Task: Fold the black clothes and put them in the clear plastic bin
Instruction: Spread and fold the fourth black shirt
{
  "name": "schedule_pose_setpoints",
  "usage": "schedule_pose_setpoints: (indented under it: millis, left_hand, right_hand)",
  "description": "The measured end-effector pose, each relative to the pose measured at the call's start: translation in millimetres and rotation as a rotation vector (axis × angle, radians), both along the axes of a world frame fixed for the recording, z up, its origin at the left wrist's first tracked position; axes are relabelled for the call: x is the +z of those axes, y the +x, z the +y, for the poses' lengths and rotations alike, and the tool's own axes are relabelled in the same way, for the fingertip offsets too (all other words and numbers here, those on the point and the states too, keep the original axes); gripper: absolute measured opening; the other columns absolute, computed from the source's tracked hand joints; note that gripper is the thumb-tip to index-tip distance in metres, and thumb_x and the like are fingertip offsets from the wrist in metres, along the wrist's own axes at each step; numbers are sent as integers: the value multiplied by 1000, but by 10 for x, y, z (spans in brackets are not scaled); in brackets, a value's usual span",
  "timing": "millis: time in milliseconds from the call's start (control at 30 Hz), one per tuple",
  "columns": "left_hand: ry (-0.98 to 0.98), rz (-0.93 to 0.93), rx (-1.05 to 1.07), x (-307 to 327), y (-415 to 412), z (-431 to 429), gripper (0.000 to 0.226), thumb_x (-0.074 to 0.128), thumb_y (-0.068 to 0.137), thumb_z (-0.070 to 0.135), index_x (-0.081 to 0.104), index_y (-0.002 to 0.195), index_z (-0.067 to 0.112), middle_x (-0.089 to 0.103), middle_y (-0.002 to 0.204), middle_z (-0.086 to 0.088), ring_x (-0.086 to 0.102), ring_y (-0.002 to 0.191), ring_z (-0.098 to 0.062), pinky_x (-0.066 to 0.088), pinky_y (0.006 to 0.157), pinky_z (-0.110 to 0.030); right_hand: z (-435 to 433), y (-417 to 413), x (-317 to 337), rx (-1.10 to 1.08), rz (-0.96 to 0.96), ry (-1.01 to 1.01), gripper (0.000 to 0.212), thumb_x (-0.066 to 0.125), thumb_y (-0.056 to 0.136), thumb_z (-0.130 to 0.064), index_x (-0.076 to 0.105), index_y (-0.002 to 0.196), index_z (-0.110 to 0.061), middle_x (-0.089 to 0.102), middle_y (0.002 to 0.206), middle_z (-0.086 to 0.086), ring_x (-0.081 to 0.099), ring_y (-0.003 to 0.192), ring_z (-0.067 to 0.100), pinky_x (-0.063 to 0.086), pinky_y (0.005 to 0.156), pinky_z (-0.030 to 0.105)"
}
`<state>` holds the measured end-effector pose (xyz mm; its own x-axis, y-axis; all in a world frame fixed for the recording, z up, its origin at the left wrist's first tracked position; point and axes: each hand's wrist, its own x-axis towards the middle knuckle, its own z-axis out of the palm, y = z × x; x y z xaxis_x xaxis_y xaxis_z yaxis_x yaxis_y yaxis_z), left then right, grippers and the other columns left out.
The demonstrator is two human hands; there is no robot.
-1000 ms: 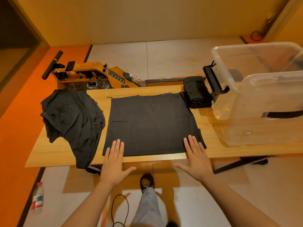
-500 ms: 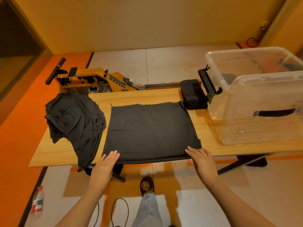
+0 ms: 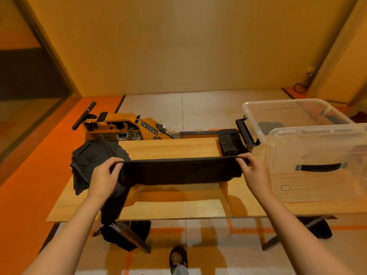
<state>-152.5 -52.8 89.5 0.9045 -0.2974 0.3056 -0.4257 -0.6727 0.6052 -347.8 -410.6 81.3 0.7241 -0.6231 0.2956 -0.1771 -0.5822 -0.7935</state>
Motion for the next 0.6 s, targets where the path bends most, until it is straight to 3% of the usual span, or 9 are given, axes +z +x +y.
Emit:
schedule_pose_setpoints:
  millis: [133,233,333,467,600]
  left_hand:
    - [-259,48,33,583,177,-78,7,65,91,13,70,95,14,66,92,5,57,88,-6,44,83,-27]
    - [-571,221,93,902,285,-79,11,67,89,12,69,100,12,64,95,8,57,89,-2,43,82,-26]
    - [-802,415,79,1039,455,30,10,66,90,14,70,98,17,67,103,-4,62,96,-19,48,79,-30]
    - [-789,471,61,1119,626,165,12,59,94,13,70,101,16,68,105,-7,64,96,-23,49,75,-30]
    - [-801,437,72,1174,751,215,17,60,94,11,67,108,9,68,103,-7,64,93,-20,47,73,-27]
  right_hand:
    - [-48,176,497,8,-145,140,8,60,94,-16,66,97,-19,64,88,-10,60,83,-4,48,68,13]
    - [-70,258,807,30,-238,223,8,60,94,-15,68,94,-16,68,87,-5,62,80,-5,51,70,14]
    - [-61,309,1043,64,-298,270,10,61,93,-14,69,89,-9,68,81,0,60,70,-5,46,64,11]
    - [0,376,1190,86,-334,299,13,61,94,-16,66,84,-8,64,73,0,56,65,-1,42,60,14]
    - [142,448,1189,102,-296,335,12,61,93,-21,68,89,-12,67,79,6,60,70,3,46,62,19]
